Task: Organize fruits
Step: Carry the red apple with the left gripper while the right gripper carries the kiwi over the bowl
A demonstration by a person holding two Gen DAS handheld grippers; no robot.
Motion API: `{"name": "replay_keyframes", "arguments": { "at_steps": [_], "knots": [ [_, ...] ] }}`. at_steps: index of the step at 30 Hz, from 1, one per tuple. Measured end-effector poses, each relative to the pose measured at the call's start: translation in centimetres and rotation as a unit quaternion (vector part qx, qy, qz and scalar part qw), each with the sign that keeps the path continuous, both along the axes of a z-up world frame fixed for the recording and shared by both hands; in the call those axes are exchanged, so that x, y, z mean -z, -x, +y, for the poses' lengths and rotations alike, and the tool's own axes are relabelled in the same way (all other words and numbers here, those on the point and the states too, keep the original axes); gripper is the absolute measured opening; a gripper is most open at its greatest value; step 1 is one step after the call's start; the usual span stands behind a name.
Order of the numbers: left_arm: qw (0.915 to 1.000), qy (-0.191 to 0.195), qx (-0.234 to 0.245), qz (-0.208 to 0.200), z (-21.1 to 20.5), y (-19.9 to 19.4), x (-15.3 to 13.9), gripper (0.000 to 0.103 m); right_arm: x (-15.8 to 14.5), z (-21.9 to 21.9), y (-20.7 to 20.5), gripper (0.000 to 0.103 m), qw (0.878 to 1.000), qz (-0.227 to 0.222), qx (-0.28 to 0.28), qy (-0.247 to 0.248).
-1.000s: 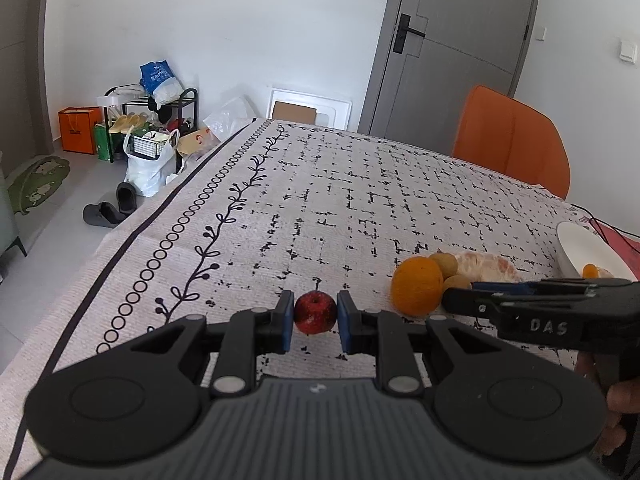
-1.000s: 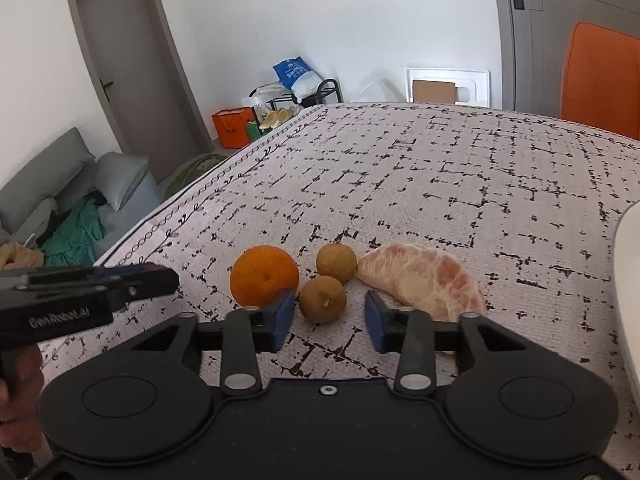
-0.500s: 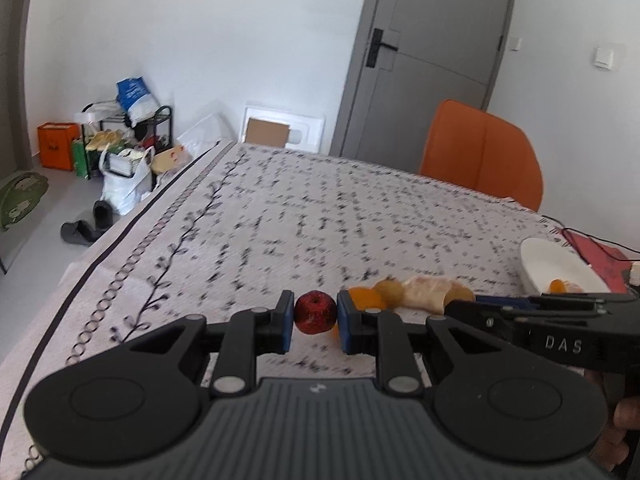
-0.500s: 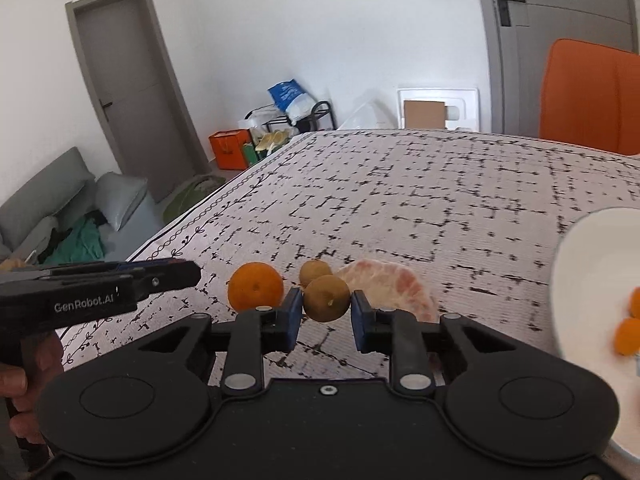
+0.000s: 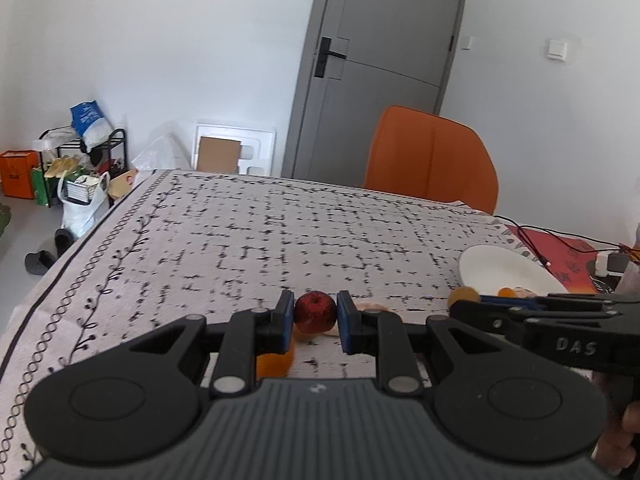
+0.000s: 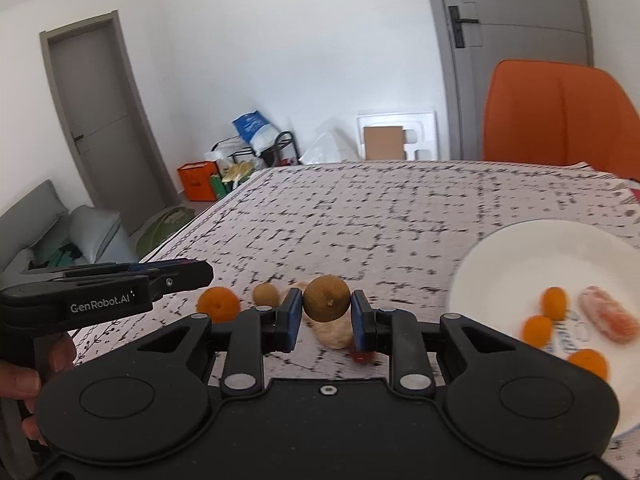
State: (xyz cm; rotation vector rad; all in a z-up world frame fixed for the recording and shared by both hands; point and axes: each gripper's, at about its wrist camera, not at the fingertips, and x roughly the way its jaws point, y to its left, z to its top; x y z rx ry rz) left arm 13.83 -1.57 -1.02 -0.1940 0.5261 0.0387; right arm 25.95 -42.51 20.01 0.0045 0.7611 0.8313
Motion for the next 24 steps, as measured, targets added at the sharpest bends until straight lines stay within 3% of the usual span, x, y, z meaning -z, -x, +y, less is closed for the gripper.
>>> {"name": "replay_keyframes", "arguments": {
  "at_steps": [24],
  "knots": [
    [0.9978,-0.019,0.06,-0.022,-4.3,-2.0,-1.9,0.021,-1.4,-7.8,-0.6,0.024,0.995,-0.018,0.099,-0.007]
  ]
}}
